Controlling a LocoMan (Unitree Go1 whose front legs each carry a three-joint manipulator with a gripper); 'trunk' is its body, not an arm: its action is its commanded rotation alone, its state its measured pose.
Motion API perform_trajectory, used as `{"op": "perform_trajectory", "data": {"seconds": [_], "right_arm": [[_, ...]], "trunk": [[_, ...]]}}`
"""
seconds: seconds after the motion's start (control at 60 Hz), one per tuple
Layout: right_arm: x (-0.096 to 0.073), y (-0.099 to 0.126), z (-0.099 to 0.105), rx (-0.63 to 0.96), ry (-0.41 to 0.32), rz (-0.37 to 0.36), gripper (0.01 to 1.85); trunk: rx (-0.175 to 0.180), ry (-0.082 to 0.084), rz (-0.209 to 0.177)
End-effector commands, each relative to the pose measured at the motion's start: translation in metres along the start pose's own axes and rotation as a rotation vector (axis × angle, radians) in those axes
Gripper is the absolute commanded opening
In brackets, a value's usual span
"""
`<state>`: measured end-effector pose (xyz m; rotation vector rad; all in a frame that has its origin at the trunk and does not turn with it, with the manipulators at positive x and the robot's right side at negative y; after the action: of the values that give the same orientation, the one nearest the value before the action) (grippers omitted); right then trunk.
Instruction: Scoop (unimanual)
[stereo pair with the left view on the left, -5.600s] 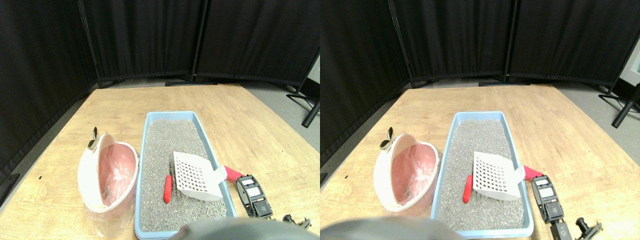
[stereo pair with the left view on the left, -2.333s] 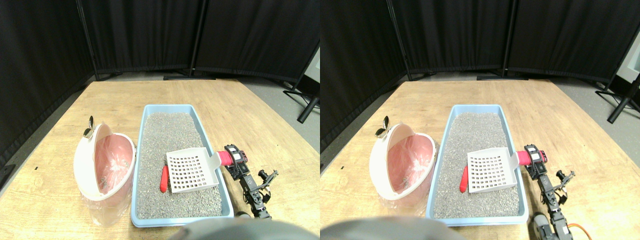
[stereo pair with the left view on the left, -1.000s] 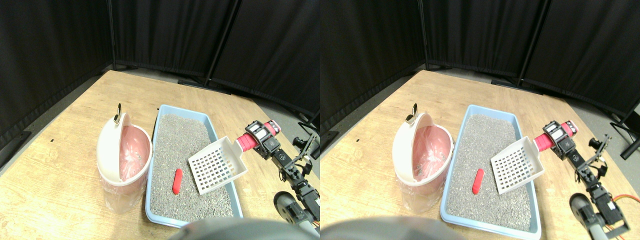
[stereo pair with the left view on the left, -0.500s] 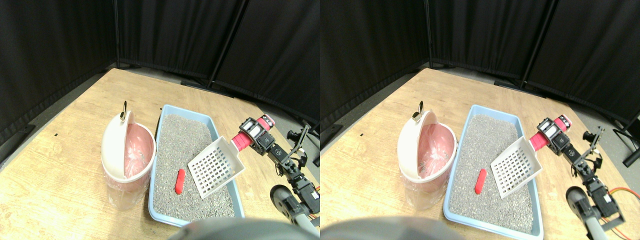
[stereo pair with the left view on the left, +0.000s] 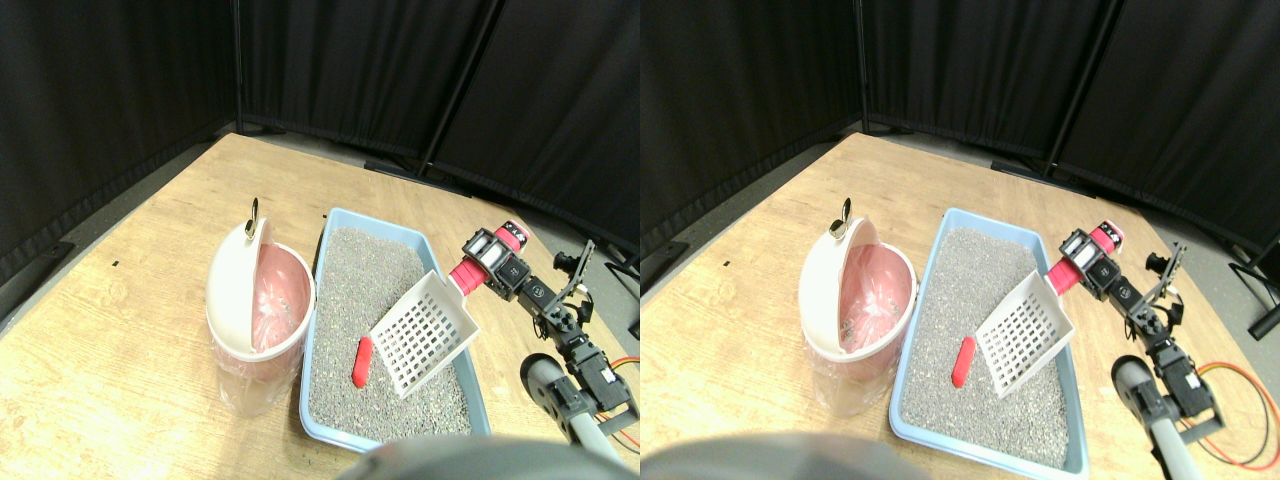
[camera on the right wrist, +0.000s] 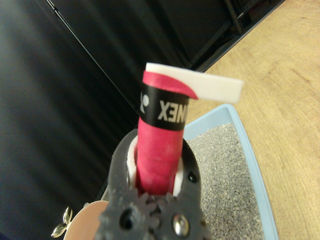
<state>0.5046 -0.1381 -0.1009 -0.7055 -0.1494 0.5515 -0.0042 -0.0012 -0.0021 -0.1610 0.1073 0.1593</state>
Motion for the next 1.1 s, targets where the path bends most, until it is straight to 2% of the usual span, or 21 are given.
{"op": "perform_trajectory", "data": {"seconds": [0.017, 0.2, 0.233, 0.317, 0.35, 0.433, 0.45, 0.483, 0.533, 0.583, 0.6, 0.617, 0.65, 0.667, 0.817, 0.85, 0.867, 0.883, 0.95, 1.05, 1.1], "right_arm": [[0.001, 0.003, 0.004, -0.017, -0.043, -0.006, 0.05], [0.0, 0.026, -0.002, 0.074, -0.009, 0.015, 0.05], [0.002, 0.035, -0.006, 0.106, 0.018, 0.018, 0.05], [0.007, 0.053, -0.015, 0.165, 0.01, 0.052, 0.05], [0.008, 0.061, -0.017, 0.221, 0.042, 0.052, 0.05], [0.009, 0.08, -0.023, 0.307, 0.058, 0.063, 0.07], [0.009, 0.092, -0.025, 0.338, 0.092, 0.073, 0.08], [0.008, 0.098, -0.026, 0.343, 0.11, 0.075, 0.07], [0.009, 0.104, -0.028, 0.363, 0.108, 0.081, 0.05], [0.011, 0.112, -0.029, 0.412, 0.068, 0.092, 0.06], [0.011, 0.112, -0.029, 0.412, 0.068, 0.092, 0.06], [0.011, 0.112, -0.027, 0.434, 0.074, 0.086, 0.15], [0.011, 0.112, -0.023, 0.442, 0.092, 0.087, 0.12], [0.012, 0.112, -0.024, 0.456, 0.084, 0.086, 0.16], [0.012, 0.106, -0.025, 0.506, 0.082, 0.057, 0.18], [0.012, 0.102, -0.027, 0.494, 0.09, 0.051, 0.05], [0.012, 0.099, -0.029, 0.518, 0.09, 0.035, 0.12], [0.012, 0.096, -0.031, 0.53, 0.085, 0.029, 0.05], [0.011, 0.089, -0.036, 0.533, 0.079, 0.016, 0.05], [0.009, 0.072, -0.039, 0.635, 0.089, -0.055, 0.05], [0.009, 0.068, -0.04, 0.655, 0.082, -0.068, 0.05]], "trunk": [[-0.009, 0.026, 0.022], [-0.011, 0.038, 0.025], [-0.013, 0.04, 0.027], [-0.02, 0.045, 0.033], [-0.021, 0.046, 0.035], [-0.026, 0.048, 0.039], [-0.026, 0.048, 0.039], [-0.026, 0.048, 0.039], [-0.026, 0.048, 0.039], [-0.028, 0.052, 0.049], [-0.027, 0.053, 0.049], [-0.027, 0.053, 0.049], [-0.027, 0.053, 0.05], [-0.027, 0.053, 0.05], [-0.027, 0.053, 0.054], [-0.026, 0.051, 0.055], [-0.026, 0.051, 0.055], [-0.027, 0.051, 0.056], [-0.025, 0.051, 0.056], [-0.021, 0.051, 0.051], [-0.02, 0.05, 0.048]]}}
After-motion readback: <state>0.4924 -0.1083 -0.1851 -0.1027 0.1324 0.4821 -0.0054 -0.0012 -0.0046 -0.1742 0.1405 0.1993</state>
